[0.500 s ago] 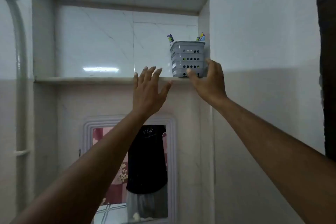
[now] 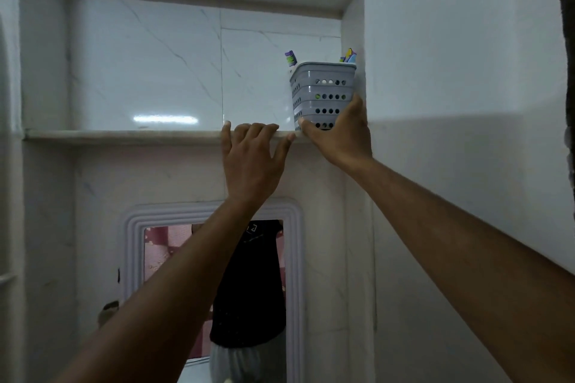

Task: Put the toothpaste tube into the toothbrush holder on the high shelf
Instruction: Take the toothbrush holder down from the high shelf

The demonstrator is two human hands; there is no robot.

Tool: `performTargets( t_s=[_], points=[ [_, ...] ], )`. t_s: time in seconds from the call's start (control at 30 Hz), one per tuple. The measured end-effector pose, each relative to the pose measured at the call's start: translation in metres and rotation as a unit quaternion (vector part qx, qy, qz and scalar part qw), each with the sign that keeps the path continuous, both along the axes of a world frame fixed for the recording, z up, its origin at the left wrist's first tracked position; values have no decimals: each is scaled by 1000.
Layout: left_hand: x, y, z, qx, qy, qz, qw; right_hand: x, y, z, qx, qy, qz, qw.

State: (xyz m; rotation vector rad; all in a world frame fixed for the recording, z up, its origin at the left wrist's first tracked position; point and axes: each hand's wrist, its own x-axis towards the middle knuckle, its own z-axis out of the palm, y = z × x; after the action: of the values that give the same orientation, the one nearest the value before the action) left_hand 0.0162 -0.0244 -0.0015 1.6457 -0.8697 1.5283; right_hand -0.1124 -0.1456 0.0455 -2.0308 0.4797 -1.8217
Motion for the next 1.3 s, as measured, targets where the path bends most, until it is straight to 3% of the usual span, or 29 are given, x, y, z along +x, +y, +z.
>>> performTargets(
  t_s=[0.27,0.5,0.63,0.93,1.3],
  points=[
    [-10,8,7,39,51,-34,997,-28,15,-13,-7,-71,19,997],
    [-45,41,0,57,132,-137,980,-79,40,-37,-7,-93,47,994],
    [-74,64,-45,75,167,-165,969,-109,52,-78,17,-95,74,993],
    [-138,110,-148,131,262,-186,938,-160,68,-206,114,-6,124,986],
    [-180,158,-299,173,408,-127,888,-204,96,-356,186,126,148,963]
  ],
)
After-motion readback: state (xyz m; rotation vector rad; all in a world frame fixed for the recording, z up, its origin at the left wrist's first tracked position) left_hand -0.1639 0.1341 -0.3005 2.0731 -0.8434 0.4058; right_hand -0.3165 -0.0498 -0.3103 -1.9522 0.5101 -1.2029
